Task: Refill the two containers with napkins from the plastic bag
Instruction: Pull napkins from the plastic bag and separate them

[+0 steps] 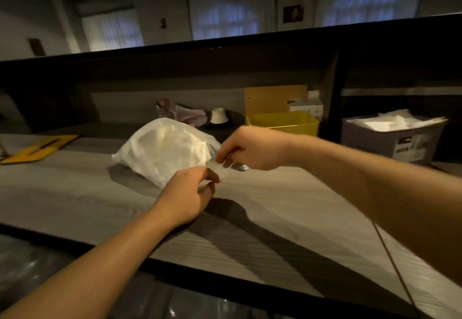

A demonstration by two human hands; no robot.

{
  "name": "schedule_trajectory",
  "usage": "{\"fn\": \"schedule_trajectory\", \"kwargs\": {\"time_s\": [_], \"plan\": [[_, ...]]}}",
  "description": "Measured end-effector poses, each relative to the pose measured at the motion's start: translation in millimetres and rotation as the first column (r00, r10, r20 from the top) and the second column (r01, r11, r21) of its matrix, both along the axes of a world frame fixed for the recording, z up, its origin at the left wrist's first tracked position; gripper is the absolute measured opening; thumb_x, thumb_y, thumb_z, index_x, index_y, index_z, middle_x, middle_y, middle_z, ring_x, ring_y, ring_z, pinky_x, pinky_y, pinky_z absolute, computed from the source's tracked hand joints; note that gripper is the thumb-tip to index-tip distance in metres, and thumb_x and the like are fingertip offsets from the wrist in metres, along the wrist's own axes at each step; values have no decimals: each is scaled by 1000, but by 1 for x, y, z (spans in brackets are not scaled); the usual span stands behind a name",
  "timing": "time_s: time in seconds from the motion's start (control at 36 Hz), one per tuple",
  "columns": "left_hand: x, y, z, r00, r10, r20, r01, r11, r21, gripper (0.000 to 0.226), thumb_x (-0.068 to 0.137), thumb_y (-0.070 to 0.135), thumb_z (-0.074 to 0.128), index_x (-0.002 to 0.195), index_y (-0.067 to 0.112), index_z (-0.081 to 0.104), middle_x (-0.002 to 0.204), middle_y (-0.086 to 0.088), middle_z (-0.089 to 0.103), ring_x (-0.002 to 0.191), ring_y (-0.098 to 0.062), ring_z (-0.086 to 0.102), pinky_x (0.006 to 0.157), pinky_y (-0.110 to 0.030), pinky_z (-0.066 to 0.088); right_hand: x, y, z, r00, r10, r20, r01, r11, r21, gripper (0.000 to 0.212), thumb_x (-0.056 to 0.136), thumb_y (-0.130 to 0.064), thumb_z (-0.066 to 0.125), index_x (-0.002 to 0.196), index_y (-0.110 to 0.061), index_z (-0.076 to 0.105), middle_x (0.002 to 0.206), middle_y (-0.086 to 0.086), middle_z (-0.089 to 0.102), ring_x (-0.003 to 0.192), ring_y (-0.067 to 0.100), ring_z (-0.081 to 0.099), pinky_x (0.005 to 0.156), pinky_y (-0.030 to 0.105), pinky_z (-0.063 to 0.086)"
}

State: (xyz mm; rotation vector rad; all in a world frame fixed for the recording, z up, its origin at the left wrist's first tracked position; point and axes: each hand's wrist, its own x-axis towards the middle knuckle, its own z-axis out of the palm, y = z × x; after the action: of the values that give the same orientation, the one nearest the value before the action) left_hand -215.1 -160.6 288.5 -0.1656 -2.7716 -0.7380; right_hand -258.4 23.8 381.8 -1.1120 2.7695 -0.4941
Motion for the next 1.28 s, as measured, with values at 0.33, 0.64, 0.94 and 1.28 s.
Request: {"fn": "schedule_trajectory", "kwargs": {"time_s": [0.33, 0.64, 0.94, 1.28], "plan": [[1, -40, -17, 995, 103, -14, -104, 974, -200, 24, 94, 36, 58, 114, 25, 67, 115, 8, 58, 106, -17, 55, 82, -34, 47, -37, -109, -63, 937, -323, 129, 348, 890, -295, 37, 97, -31, 63, 124, -6, 59, 113, 13, 65, 108, 29, 62, 99, 41, 50], [1, -42, -15, 996, 84, -17, -86, 988, -127, 30, 95, 36, 60, 124, 33, 67, 124, 10, 63, 109, -15, 59, 87, -37, 52, -46, -145, -75, 866, -402, 299, 500, 735, -458, 24, 92, -27, 67, 112, -16, 60, 105, 6, 62, 100, 24, 60, 88, 37, 52], [1, -44, -17, 987, 128, -100, -127, 992, 20, 12, 92, 24, 62, 86, 21, 72, 81, 9, 64, 76, -8, 58, 59, -19, 37, -52, -126, -77, 825, -274, 494, 537, 651, -536, 38, 90, -31, 64, 124, -16, 55, 100, 4, 59, 92, 21, 59, 76, 35, 53], [6, -46, -15, 987, 131, -94, -116, 982, 151, 13, 94, 24, 66, 84, 22, 74, 81, 11, 69, 79, -5, 61, 69, -22, 47, -54, -53, -77, 702, -95, 705, 553, 697, -457, 37, 93, -7, 65, 130, -9, 57, 117, 11, 66, 105, 26, 66, 93, 40, 56]]}}
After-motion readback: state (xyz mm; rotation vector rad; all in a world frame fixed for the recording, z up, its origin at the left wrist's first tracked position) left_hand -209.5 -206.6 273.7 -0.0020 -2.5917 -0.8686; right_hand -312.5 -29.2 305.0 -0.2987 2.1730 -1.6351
